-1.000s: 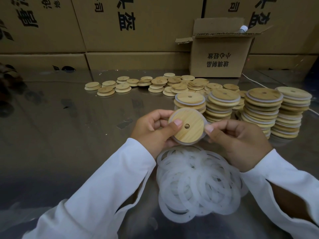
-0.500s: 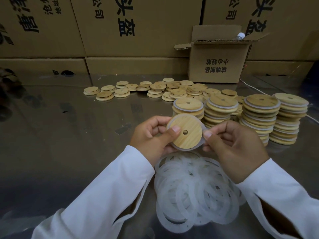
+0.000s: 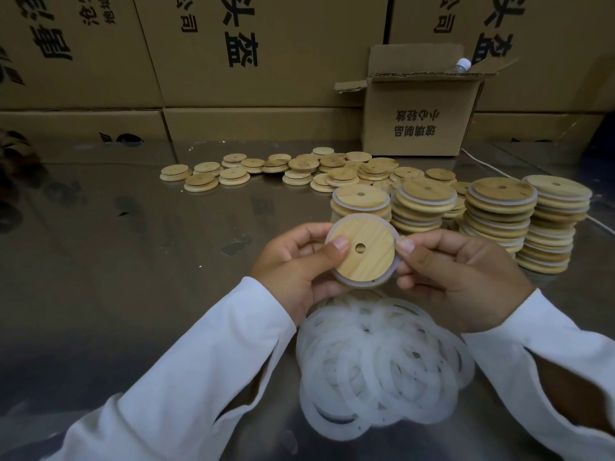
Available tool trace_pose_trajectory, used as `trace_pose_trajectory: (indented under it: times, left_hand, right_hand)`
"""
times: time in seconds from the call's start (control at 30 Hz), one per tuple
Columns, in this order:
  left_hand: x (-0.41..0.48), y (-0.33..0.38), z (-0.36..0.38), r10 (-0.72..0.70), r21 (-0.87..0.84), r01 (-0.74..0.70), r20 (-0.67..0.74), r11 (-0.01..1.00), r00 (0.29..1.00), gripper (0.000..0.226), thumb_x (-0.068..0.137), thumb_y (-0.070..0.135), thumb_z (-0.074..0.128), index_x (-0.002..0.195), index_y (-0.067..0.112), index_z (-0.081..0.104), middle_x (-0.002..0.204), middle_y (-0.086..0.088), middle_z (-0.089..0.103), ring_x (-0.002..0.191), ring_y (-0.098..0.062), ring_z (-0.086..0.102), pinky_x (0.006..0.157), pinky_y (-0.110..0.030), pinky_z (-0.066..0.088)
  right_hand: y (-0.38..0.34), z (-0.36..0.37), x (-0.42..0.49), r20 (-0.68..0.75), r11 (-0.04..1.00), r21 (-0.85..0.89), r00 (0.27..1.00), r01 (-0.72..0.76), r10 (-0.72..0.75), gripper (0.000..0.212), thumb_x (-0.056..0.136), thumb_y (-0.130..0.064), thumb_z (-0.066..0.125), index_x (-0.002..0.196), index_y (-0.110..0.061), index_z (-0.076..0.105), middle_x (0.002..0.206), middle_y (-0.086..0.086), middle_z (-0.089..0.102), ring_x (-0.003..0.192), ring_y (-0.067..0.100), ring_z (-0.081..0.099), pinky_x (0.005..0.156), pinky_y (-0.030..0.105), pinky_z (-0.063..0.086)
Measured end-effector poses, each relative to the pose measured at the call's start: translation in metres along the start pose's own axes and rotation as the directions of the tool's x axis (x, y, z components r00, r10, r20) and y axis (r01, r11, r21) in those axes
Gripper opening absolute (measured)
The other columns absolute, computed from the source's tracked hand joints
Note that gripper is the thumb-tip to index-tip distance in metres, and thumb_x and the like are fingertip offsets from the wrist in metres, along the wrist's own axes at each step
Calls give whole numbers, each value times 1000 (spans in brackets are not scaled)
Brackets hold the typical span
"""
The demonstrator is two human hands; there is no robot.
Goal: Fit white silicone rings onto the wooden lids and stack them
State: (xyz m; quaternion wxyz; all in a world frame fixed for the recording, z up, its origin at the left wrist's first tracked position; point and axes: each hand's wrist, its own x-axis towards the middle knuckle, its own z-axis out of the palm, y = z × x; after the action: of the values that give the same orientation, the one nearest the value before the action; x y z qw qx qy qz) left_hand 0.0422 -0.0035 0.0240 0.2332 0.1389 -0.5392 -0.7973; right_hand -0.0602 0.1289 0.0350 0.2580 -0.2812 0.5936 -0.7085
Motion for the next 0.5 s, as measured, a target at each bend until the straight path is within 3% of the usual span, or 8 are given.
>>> trace_pose_trajectory:
  times: [0.17, 0.3, 0.4, 0.5]
  left_hand:
    - [0, 2, 1, -11, -17, 10, -46, 1000, 999, 26, 71, 9, 61, 96, 1, 63, 82, -13, 70, 70, -19, 69, 58, -29, 58]
    - [5, 8, -4, 42, -88, -65, -245, 994, 969, 11, 83, 4, 57, 92, 4, 63, 80, -8, 70, 63, -13, 69, 50, -22, 55]
    - [12, 11, -14, 89, -102, -148, -439, 984, 894, 6, 84, 4, 60, 89, 6, 64, 82, -8, 70, 66, -14, 69, 54, -23, 56]
    - [21, 7, -28, 123, 76, -97, -594, 992, 795, 20, 82, 6, 66, 101, 3, 62, 90, -15, 67, 75, -22, 67, 53, -24, 57]
  right_hand:
    - [1, 1, 1, -105, 998, -23, 993, 55, -57, 28, 50, -30, 69, 72, -13, 64, 51, 1, 64, 41, 8, 57, 46, 17, 50]
    - [7, -4, 7, -224, 966, -236, 961, 108, -162, 21, 75, -21, 69, 90, -20, 54, 55, -1, 64, 45, 7, 59, 55, 21, 49]
    - [17, -2, 5, -157, 846, -497, 940, 190, -303, 29, 78, -17, 66, 97, -27, 46, 66, -1, 62, 58, 14, 62, 64, 28, 47]
    - [23, 2, 3, -33, 711, -653, 928, 262, -372, 35, 79, -19, 65, 98, -34, 40, 65, -6, 59, 57, 7, 56, 62, 25, 44]
